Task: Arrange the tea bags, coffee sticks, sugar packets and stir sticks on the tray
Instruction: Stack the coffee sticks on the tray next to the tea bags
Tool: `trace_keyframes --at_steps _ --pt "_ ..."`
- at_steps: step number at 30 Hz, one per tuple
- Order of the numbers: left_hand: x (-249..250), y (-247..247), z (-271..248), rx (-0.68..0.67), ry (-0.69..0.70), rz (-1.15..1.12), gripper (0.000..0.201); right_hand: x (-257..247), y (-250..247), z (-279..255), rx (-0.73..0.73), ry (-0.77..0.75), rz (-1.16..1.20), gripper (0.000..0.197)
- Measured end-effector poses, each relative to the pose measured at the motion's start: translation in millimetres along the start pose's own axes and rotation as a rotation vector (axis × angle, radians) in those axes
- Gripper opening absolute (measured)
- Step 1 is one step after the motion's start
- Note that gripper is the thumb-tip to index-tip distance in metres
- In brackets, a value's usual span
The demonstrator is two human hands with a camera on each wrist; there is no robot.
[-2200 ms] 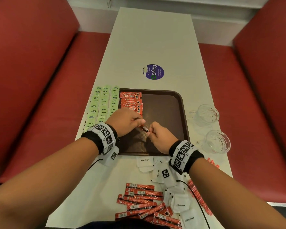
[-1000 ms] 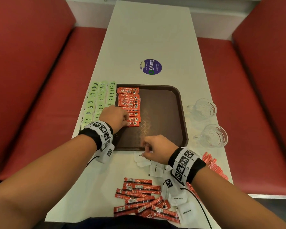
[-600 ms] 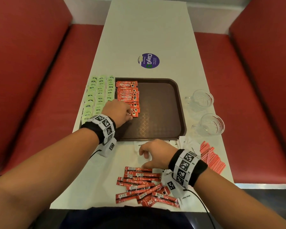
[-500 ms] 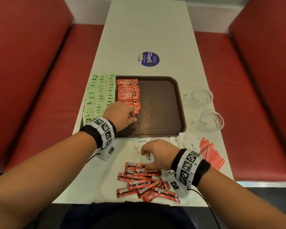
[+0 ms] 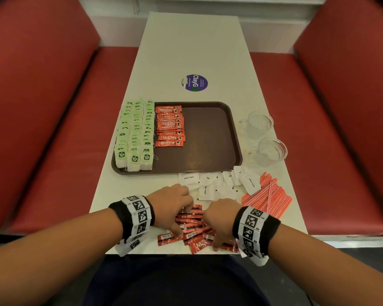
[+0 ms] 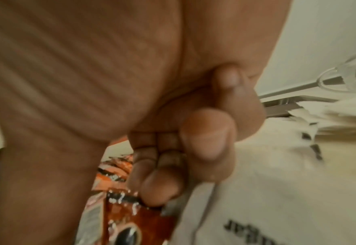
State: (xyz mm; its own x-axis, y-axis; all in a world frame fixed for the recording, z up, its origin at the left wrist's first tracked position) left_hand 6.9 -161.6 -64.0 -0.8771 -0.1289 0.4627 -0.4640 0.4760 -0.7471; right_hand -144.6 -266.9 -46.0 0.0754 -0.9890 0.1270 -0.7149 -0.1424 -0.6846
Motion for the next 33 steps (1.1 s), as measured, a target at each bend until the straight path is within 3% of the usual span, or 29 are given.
trace_keyframes --at_steps 4,12,24,33 --pt "11.7 3.2 1.9 -0.033 0.029 0.072 0.062 -4.9 -6.5 4.9 0.031 -0.009 -0.029 0.045" --pt "-4.6 -5.3 -2.2 -0.033 -0.055 0.077 0.056 -11.3 -22.1 23.1 0.104 0.007 0.034 0.045" --pt "-30.5 -24.3 -14.6 0.044 -0.147 0.068 0.041 1.9 -57.4 49.5 0.222 0.037 0.059 0.016" --pt "-23.3 -27.7 -9.5 0.056 -0.167 0.113 0.02 28.7 -61.9 47.4 0.301 0.038 0.324 0.011"
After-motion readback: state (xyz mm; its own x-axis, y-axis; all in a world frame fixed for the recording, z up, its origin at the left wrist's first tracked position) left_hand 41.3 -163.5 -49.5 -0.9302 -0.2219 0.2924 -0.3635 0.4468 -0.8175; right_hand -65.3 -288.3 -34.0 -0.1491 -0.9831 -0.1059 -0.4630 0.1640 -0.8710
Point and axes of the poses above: each hand's wrist, its own z-axis towards the middle knuckle, its own y-axis out of the palm, x = y × z, the point moved 1 cm from there along z, towards the middle knuckle, and after that the axes turned 14 degrees about -z, right-handed, at the moved point
